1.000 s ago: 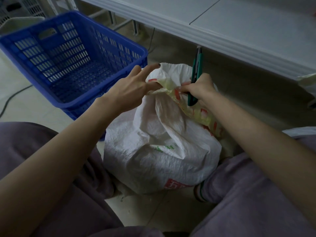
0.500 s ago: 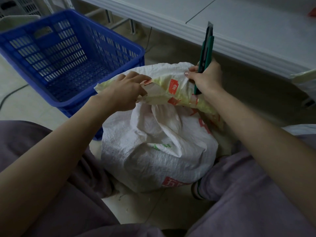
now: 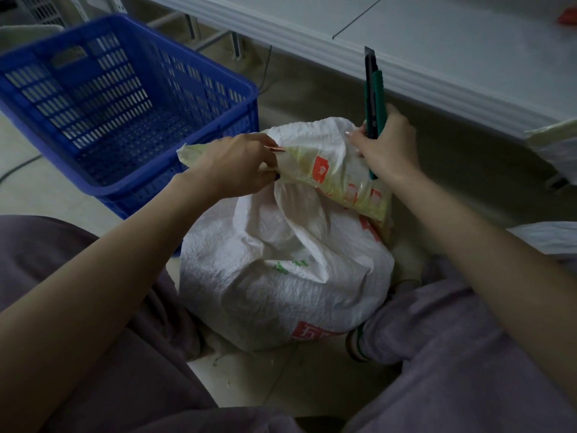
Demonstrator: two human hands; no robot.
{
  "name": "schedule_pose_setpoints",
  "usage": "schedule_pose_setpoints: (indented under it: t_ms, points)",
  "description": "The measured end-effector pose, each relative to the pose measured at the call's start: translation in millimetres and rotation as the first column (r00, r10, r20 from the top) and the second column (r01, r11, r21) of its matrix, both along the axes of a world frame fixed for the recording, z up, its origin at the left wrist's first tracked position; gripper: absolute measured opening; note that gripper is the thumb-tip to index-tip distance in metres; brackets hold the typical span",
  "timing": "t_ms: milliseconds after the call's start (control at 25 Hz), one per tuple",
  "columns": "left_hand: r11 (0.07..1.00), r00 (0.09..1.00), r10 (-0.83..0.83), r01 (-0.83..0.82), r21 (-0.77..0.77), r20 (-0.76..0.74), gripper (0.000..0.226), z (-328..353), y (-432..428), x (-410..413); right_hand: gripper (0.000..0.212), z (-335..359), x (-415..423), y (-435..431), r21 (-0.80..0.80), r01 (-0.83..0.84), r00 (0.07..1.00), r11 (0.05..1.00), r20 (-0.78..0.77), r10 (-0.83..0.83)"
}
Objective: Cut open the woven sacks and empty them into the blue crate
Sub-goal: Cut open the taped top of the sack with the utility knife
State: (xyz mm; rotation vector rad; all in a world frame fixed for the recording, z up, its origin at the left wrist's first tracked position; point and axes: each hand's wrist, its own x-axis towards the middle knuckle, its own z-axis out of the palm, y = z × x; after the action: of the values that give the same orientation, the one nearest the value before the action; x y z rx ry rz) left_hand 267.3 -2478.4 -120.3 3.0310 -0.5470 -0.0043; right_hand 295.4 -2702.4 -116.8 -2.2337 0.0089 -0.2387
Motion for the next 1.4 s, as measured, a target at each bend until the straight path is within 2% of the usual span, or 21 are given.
schedule_pose_setpoints:
  t_ms: [120, 200, 360, 480, 760, 960, 1200, 1280, 1400]
  points:
    - [1.0, 0.998, 0.018, -0.018, -0.008, -0.065, 0.031, 0, 1, 8, 0.027, 10, -16, -11, -0.019, -0.201, 0.979, 0.979, -0.024, 0.201]
    - [1.0, 0.995, 0.008, -0.01, -0.016, -0.095, 0.034, 1, 3, 14, 0.027, 13, -31, -21, -0.135, -0.35, 0.936, 0.927, -0.098, 0.339]
    - [1.0, 0.991, -0.001, 0.001, -0.002, -0.133, 0.035, 1, 3, 22, 0.022, 12, -50, -29, -0.464, -0.573, 0.817, 0.675, -0.259, 0.516]
    - [1.0, 0.988, -0.006, 0.008, 0.013, -0.157, 0.035, 0, 2, 24, 0.033, 5, -46, -26, -0.631, -0.554, 0.812, 0.543, -0.268, 0.518]
    - [1.0, 0.982, -0.017, 0.021, 0.019, -0.188, 0.038, -1, 2, 24, 0.035, -5, -37, -12, -0.683, -0.52, 0.835, 0.513, -0.281, 0.472]
    - [1.0, 0.979, -0.006, 0.011, 0.024, -0.205, 0.041, -1, 4, 24, 0.033, -12, -33, -7, -0.664, -0.536, 0.831, 0.521, -0.304, 0.466]
    - [0.998, 0.973, -0.061, 0.062, -0.005, -0.221, 0.032, -2, 3, 16, 0.034, -12, -36, -1, -0.67, -0.561, 0.819, 0.487, -0.363, 0.444]
    - [0.997, 0.976, -0.077, 0.077, -0.005, -0.204, 0.037, 0, 4, 14, 0.033, -12, -36, 0, -0.659, -0.567, 0.815, 0.495, -0.363, 0.451]
    - [0.999, 0.987, -0.016, 0.021, 0.032, -0.161, 0.048, 4, 0, 12, 0.033, -10, -35, 0, -0.659, -0.569, 0.813, 0.492, -0.362, 0.456]
